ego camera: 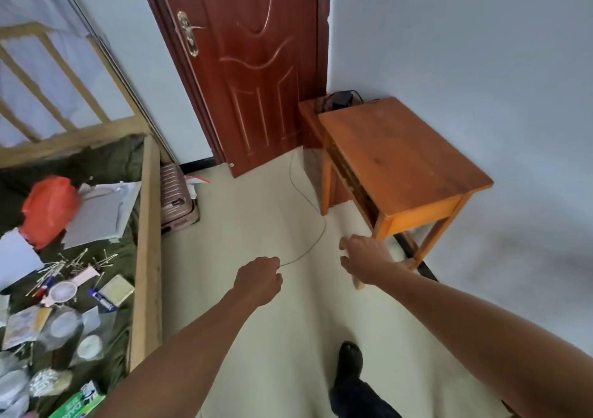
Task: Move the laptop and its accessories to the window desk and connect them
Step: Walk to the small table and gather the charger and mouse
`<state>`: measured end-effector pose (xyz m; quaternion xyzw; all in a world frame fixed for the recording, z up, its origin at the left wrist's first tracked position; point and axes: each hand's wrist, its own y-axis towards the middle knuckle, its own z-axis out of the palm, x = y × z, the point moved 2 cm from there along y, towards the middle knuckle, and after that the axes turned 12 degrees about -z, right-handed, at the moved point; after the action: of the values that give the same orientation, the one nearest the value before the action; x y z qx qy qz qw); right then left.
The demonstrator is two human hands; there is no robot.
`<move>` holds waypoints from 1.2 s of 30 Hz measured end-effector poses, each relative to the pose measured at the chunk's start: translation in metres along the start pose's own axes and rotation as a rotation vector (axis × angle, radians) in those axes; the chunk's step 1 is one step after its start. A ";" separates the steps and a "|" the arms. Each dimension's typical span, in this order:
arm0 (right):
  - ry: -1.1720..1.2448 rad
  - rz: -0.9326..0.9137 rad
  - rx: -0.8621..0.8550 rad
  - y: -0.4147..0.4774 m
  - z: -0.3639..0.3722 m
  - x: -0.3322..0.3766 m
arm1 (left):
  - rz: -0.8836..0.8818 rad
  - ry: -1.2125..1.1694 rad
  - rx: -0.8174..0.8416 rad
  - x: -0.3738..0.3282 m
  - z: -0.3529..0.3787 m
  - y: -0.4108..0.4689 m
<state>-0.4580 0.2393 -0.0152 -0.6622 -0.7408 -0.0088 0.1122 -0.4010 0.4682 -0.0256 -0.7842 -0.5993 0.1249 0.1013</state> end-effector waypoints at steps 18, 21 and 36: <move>-0.010 -0.085 0.002 0.421 -0.080 -0.137 | -0.113 -0.081 -0.030 0.026 -0.131 0.385; -0.016 -0.067 0.036 0.479 -0.076 -0.148 | -0.098 -0.086 -0.013 0.038 -0.144 0.448; 0.133 0.344 0.066 0.671 -0.091 -0.269 | 0.193 -0.004 0.112 0.004 -0.232 0.763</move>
<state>0.2419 0.0438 -0.0650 -0.7731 -0.6074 -0.0091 0.1825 0.3709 0.2705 -0.0414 -0.8311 -0.5132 0.1691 0.1313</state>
